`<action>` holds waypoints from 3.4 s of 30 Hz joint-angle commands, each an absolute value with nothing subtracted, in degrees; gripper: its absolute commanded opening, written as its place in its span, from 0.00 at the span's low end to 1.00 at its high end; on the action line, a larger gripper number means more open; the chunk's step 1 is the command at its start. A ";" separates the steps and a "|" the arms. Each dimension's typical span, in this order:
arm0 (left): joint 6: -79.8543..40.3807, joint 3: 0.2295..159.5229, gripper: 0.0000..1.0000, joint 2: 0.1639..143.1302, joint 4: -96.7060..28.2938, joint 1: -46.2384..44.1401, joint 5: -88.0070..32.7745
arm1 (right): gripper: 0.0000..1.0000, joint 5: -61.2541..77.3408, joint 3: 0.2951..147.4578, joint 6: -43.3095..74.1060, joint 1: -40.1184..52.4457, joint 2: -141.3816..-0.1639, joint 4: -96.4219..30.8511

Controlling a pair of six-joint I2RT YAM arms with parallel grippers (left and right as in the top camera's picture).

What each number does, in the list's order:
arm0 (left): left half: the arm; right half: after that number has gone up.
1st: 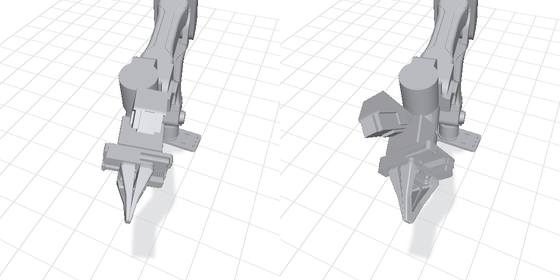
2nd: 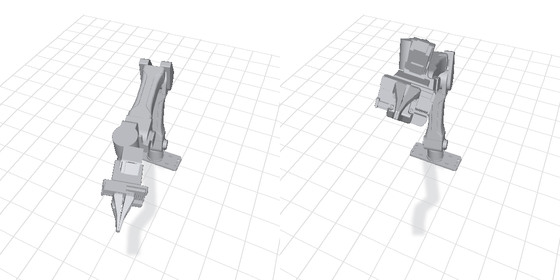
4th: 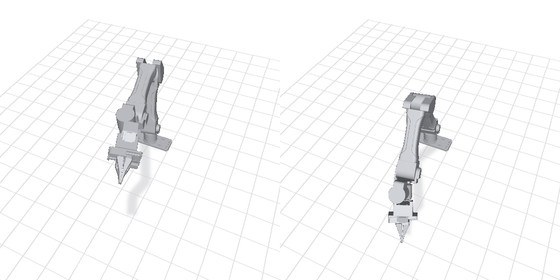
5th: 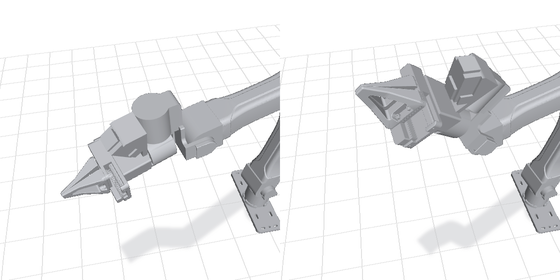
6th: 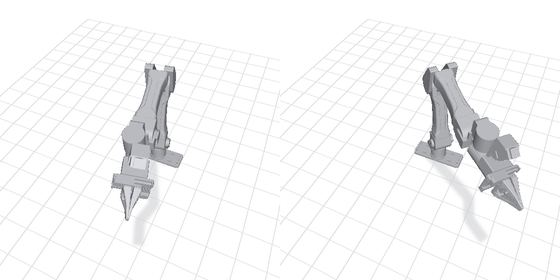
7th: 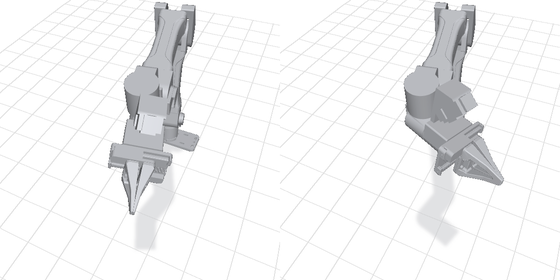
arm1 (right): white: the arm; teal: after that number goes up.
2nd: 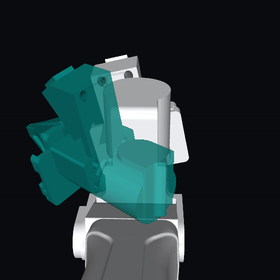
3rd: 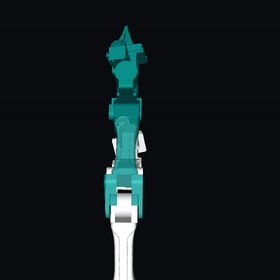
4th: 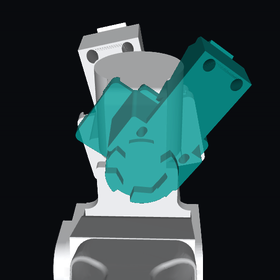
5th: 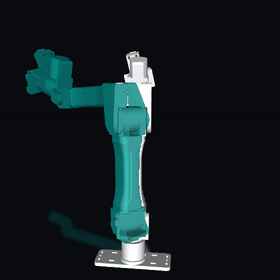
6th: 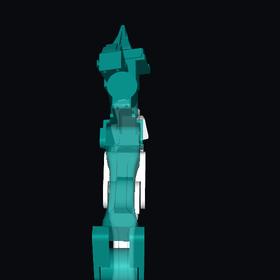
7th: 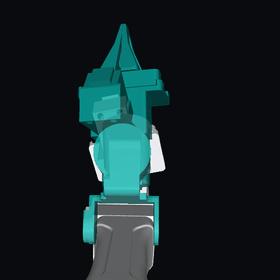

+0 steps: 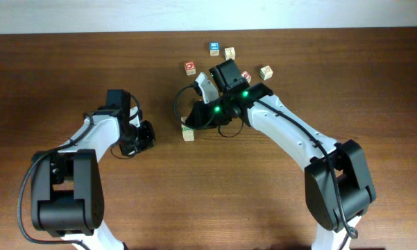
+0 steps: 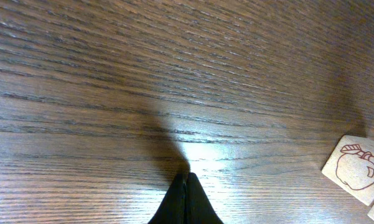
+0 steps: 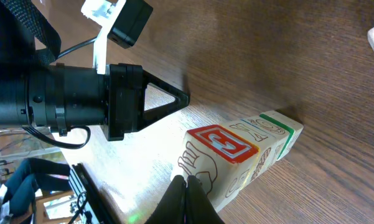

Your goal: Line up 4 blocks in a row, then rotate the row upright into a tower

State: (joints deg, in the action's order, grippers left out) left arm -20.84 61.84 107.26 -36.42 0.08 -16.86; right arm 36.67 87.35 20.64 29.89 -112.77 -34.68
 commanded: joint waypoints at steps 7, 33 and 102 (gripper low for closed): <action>-21.37 61.69 0.00 107.44 -36.51 0.34 -13.43 | 0.04 34.04 91.13 19.55 30.00 -114.78 -37.39; -1.63 72.34 0.99 66.17 -50.72 0.27 -11.68 | 0.98 1.69 150.02 8.60 24.34 -94.61 -97.34; 10.17 0.54 0.99 0.67 -4.54 3.20 -2.70 | 0.98 6.20 0.32 -1.06 -1.87 -0.21 -3.84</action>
State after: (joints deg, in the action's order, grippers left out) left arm 9.43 0.73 0.71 -4.16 2.83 -3.33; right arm 5.67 0.84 -1.50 -1.63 -0.62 -3.86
